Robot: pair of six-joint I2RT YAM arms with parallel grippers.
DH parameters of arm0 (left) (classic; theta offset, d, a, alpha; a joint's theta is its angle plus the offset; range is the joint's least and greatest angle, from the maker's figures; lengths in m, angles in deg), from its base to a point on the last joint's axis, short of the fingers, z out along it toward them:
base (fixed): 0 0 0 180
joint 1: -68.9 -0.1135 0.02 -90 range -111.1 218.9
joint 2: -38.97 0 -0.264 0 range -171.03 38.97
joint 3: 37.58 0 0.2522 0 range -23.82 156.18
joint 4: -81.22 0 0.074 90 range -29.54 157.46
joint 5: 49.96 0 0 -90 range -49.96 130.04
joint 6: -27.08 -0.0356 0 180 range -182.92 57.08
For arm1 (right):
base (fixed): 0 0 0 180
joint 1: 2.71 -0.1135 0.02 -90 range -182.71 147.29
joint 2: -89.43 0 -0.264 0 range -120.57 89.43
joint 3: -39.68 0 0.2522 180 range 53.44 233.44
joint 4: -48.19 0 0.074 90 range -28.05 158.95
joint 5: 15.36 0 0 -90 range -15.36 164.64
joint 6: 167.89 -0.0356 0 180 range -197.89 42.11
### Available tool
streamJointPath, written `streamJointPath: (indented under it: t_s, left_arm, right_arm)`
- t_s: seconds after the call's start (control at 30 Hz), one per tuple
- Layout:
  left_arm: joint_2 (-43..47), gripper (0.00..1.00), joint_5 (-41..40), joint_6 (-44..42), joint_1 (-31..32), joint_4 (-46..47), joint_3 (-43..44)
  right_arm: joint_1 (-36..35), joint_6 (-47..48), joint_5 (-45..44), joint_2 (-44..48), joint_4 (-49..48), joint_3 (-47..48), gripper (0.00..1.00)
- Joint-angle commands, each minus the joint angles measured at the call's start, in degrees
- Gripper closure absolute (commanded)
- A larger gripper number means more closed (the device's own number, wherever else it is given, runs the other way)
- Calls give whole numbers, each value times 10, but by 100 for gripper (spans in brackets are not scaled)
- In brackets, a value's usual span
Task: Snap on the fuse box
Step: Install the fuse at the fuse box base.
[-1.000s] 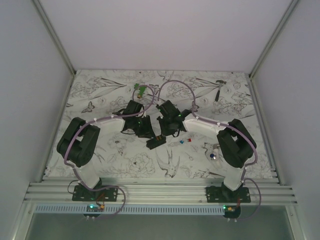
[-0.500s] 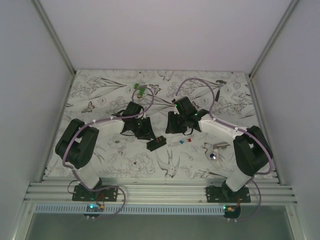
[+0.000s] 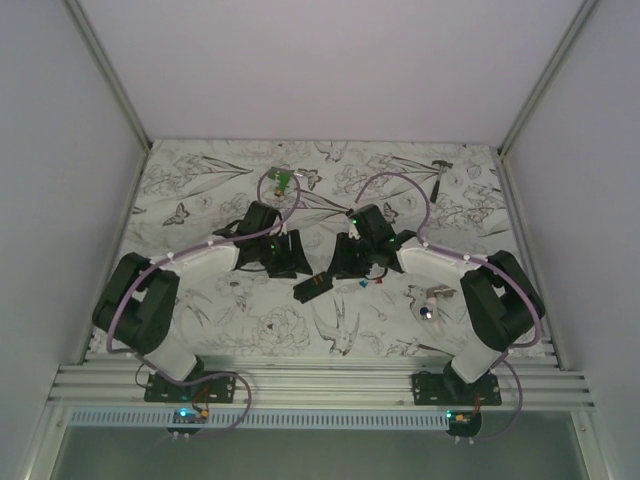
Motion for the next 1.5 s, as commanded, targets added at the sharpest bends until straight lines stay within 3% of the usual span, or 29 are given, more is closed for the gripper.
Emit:
streamJointPath:
  t_s: [0.0, 0.23, 0.6, 1.23, 1.47]
  left_arm:
    - [21, 45, -12, -22, -2, -31, 11]
    - [-54, 45, 32, -39, 4, -31, 80]
    - [-99, 50, 50, -35, 20, -31, 96]
    - [-74, 63, -6, -10, 14, -31, 54]
    - [-39, 62, -20, -4, 7, -30, 38]
  right_arm:
    - [5, -12, 5, -5, -12, 11, 60]
    - [13, -86, 4, -2, -88, -40, 63]
    - [25, -162, 56, -19, -215, -102, 71]
    - [29, -119, 85, -96, -270, -34, 77]
    - [29, -87, 81, -52, -231, -42, 66]
